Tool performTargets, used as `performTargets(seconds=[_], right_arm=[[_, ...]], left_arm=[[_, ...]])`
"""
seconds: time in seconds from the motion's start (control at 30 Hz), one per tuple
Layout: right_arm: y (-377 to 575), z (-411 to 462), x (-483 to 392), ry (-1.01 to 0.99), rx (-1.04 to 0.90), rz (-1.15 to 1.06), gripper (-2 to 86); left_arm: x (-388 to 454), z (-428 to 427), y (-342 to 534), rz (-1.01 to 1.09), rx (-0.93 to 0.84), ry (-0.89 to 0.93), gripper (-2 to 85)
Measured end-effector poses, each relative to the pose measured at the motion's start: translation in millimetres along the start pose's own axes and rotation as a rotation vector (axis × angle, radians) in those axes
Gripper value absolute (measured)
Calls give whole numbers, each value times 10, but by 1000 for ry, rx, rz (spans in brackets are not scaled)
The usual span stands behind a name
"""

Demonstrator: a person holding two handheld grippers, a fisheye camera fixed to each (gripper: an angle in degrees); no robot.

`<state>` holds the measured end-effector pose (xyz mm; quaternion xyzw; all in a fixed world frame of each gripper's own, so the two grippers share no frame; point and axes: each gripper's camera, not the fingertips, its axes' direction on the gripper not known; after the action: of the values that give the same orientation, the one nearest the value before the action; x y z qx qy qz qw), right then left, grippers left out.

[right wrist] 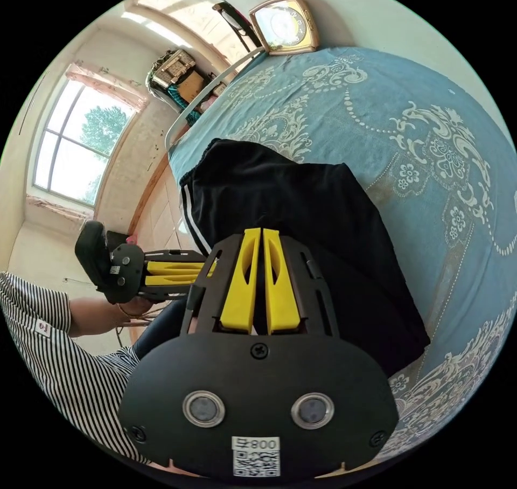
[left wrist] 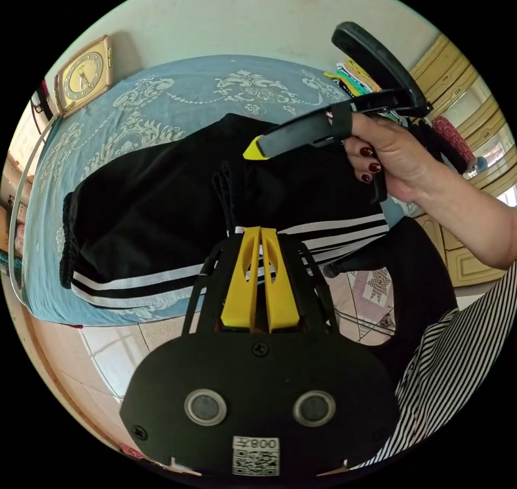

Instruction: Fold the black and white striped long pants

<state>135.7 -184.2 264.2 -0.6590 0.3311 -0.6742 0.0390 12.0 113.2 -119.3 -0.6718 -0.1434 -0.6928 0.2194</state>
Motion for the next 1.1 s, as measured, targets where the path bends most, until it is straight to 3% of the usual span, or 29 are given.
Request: performTargets(seconds=[0.17,0.4,0.6,0.73,0.87,1.1], right_arm=[[-72,570,149,58,-170,1,3],[189,546,316,54,-169,-19,3],[1141,-198,744,59,7,86,13],[2221,-557,1307,29,77,320,46],[3209,-489,1743,-85,81,532,70],[3837,-150,2028,-256,90,588,78]], left_arm=[[117,-228,-87,-16,-15,2,1],[332,-622,-288,23,-54,-34,2],[377,-1284,-370,-34,30,19,7],[591,-1633,-390,18,33,99,23],[912,-1841,-492,60,-9,187,60],[1649,-2187,-860,221,-64,178,94]])
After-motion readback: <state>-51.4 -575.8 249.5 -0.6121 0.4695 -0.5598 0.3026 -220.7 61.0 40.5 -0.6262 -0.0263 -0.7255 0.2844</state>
